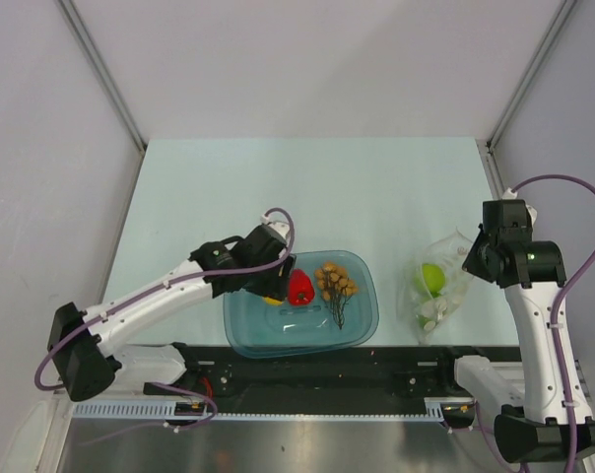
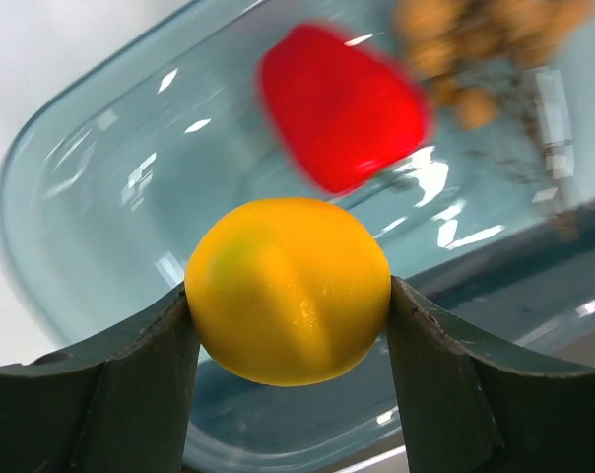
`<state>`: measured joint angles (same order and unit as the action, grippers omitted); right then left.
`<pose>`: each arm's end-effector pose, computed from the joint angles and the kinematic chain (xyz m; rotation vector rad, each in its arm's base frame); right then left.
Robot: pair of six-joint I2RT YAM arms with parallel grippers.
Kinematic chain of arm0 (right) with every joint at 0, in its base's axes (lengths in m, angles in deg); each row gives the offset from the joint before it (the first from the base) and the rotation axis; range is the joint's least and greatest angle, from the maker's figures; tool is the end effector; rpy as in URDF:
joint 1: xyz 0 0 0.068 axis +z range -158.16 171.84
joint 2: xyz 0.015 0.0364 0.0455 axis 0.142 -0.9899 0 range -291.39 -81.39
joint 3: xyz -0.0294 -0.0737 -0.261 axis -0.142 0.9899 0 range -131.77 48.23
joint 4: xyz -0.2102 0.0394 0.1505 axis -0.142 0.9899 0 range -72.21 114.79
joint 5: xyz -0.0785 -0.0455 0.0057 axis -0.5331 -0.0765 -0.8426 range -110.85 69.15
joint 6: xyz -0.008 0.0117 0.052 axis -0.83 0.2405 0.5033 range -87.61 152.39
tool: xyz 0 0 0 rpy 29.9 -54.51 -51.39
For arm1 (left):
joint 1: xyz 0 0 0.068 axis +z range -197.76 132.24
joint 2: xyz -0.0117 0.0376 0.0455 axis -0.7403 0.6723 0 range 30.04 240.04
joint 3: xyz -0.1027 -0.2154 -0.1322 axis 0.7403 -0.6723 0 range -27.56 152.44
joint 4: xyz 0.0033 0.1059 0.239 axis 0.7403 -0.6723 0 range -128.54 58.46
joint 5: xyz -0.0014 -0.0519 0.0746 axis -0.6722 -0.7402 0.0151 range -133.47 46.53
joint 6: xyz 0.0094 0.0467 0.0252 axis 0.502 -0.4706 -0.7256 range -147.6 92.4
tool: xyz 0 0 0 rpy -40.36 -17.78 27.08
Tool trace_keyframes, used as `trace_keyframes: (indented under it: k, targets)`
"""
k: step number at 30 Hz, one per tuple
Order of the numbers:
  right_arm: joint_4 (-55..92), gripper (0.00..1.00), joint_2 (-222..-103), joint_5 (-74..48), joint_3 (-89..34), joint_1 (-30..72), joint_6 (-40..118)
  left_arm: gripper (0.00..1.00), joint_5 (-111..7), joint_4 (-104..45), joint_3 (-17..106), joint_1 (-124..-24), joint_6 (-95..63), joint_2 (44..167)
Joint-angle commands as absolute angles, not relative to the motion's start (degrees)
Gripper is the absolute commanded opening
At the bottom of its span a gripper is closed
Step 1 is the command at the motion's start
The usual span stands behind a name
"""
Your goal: Open the zip-top bag and remove the fake food
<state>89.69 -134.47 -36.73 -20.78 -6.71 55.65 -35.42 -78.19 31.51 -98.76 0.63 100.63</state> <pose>0.1415 -0.0060 0.3598 0.5778 2.4344 -0.1768 0.1560 -0.1848 0.2795 0.4634 2.5659 -0.3325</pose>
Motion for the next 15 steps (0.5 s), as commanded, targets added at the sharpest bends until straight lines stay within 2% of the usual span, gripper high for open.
trace_keyframes:
  k: [1, 11, 15]
  targets:
    - [88.02, 0.0, -134.48, -38.69, -22.26, -6.23, 54.8, 0.0, -30.64, -84.98, 26.95, -95.49, 4.22, 97.45]
    - [88.98, 0.0, -133.16, -37.9, -22.17, -6.14, 54.8, 0.01, -35.38, -76.9, 25.61, -91.88, 2.47, 108.43]
    - [89.51, 0.0, -132.72, -37.02, -22.35, -6.32, 54.8, 0.07, -37.05, -75.92, 27.81, -91.88, 1.23, 112.74]
